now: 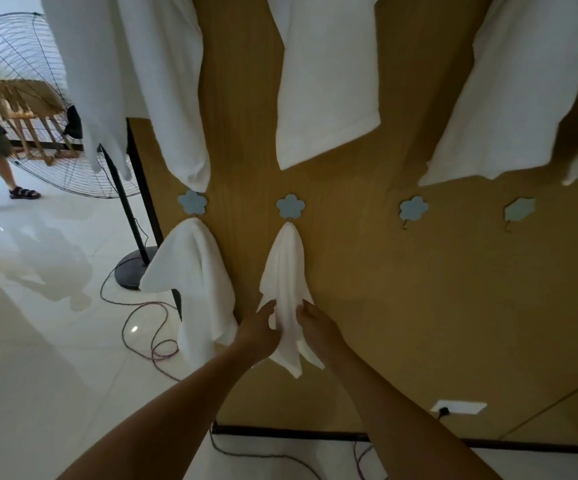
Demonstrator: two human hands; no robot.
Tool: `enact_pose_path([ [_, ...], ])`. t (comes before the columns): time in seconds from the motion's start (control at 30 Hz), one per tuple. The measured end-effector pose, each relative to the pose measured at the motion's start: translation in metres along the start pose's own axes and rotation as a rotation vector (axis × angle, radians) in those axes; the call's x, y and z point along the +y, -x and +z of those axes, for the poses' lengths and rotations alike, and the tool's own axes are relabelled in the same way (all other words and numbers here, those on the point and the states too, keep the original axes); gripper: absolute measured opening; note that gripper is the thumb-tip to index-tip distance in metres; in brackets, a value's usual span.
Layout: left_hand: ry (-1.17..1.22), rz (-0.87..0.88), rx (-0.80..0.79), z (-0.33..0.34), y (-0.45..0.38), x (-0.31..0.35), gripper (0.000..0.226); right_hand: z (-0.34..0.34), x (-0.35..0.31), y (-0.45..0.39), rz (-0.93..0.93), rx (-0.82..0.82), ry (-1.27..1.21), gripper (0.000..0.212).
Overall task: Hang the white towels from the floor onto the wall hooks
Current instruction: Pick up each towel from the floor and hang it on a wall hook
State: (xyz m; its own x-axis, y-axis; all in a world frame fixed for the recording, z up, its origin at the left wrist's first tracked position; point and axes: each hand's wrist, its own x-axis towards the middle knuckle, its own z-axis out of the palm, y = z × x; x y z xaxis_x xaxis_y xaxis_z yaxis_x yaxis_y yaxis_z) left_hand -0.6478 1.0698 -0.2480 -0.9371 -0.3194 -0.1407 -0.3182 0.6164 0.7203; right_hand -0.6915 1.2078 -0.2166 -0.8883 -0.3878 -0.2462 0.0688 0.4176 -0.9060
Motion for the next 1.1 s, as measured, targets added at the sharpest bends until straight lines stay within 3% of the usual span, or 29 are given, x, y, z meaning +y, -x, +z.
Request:
enact_pose_path([
  [0.3,-0.124,-0.043,-0.027,0.015,0.073,-0.005,0.062,-0.008,0.068,0.055,0.055,-0.077,0.081,0.060],
  [0.5,-0.192,0.085,-0.120,0.022,0.098,0.009,0.056,-0.021,0.093,0.110,0.076,0.029,0.116,0.058],
  [0.6,-0.290,0.207,-0.253,0.035,0.111,0.019,0.055,-0.026,0.105,0.152,0.119,0.135,0.115,0.063],
  [0.7,-0.215,0.335,-0.453,0.060,0.138,0.029,0.055,-0.026,0.122,0.211,0.215,0.283,0.113,0.065],
  [0.87,-0.251,0.684,-0.658,0.120,0.211,0.046,0.025,-0.013,0.157,0.341,0.407,0.553,0.144,0.065],
  [1.0,-0.377,0.922,-0.855,0.169,0.302,0.060,0.056,0.004,0.181,0.456,0.587,0.760,0.133,0.067],
  [1.1,-0.465,1.106,-0.989,0.197,0.385,0.071,0.061,0.023,0.199,0.547,0.711,0.918,0.085,0.068],
])
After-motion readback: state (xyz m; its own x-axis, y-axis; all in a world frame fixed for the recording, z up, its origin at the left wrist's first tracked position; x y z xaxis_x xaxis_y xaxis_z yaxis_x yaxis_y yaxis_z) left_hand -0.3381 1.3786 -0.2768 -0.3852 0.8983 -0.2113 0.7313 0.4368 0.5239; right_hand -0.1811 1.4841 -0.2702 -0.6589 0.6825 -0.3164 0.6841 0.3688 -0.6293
